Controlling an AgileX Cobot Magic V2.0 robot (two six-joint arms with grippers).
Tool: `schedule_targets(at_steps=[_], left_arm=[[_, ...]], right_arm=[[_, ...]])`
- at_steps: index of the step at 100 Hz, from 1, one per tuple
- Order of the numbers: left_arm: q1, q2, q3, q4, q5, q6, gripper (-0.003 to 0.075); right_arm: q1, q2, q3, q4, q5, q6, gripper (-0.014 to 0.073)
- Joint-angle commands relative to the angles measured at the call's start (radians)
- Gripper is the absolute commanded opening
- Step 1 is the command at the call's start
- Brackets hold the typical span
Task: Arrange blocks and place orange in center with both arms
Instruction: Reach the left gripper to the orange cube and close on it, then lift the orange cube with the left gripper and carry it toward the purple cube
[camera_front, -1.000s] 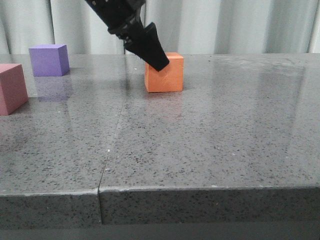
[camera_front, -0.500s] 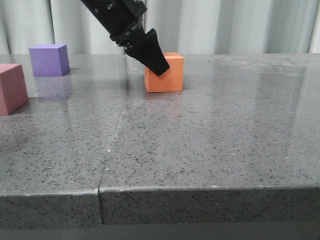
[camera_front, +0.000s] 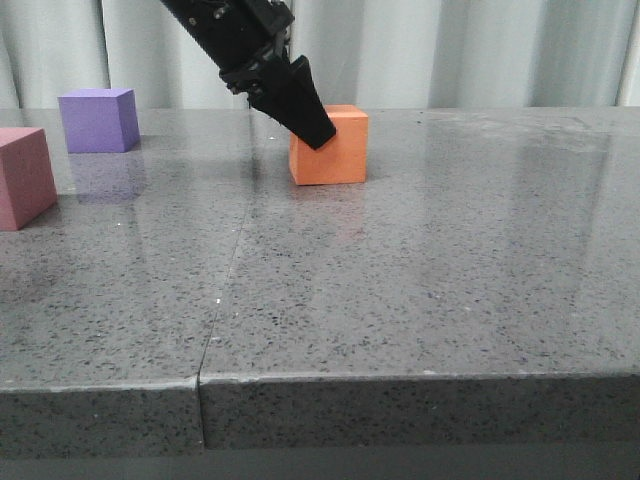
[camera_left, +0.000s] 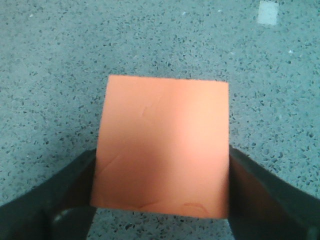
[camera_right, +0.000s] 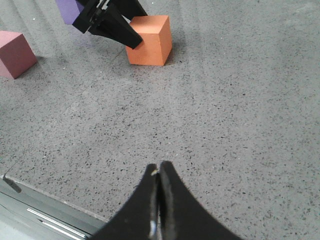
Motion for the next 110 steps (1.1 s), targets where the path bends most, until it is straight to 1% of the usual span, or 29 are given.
schedule_targets(at_steps=[1,12,28,40,48,59,71,79,92,97,104,110], left_arm=[[-0.01,-0.059,-0.033,-0.051,-0.008,0.001,0.0441],[-0.01,-0.059,-0.033,-0.051,-0.008,0.001,0.0431],[-0.01,-0.061,-0.043,-0.051,0.01,0.001,0.0368],[-0.01,-0.061,-0.088,-0.051,0.029,-0.011,0.0365],[-0.01,-0.061,-0.126,-0.051,0.039,-0.045,0.0365],[-0.01,-0.061,-0.184,-0.039,0.041,-0.136,0.0365],[-0.01,-0.065,-0.241,0.031,0.044,-0.291,0.0365],[-0.01,-0.077,-0.27,0.139,0.047,-0.446,0.0365],[-0.01,-0.116,-0.281,0.305,0.045,-0.636,0.0365],[-0.01,-0.134,-0.281,0.398,0.045,-0.739,0.0365],[-0.008,-0.164,-0.281,0.544,0.057,-0.922,0.0365],[-0.008,-0.187,-0.281,0.656,0.078,-1.018,0.0365]], right_arm=[[0.003,0.005,-0.025,-0.003,-0.073,-0.011,-0.0069],[0.003,0.005,-0.025,-0.003,-0.073,-0.011,-0.0069],[0.003,0.005,-0.025,-0.003,-0.073,-0.011,-0.0069],[0.003,0.005,-0.025,-0.003,-0.073,-0.011,-0.0069],[0.003,0.005,-0.025,-0.003,-0.073,-0.011,-0.0069],[0.003,0.005,-0.025,-0.003,-0.073,-0.011,-0.0069],[0.003,0.005,-0.025,-0.003,-0.073,-0.011,-0.0069],[0.003,0.005,-0.025,-0.003,-0.073,-0.011,-0.0069],[0.003,0.005,-0.025,-0.003,-0.073,-0.011,-0.0069],[0.003,0.005,-0.025,-0.003,-0.073,-0.011,-0.0069],[0.003,0.005,-0.025,-0.003,-0.073,-0.011,-0.0069],[0.003,0.005,-0.025,-0.003,-0.073,-0.011,-0.0069]])
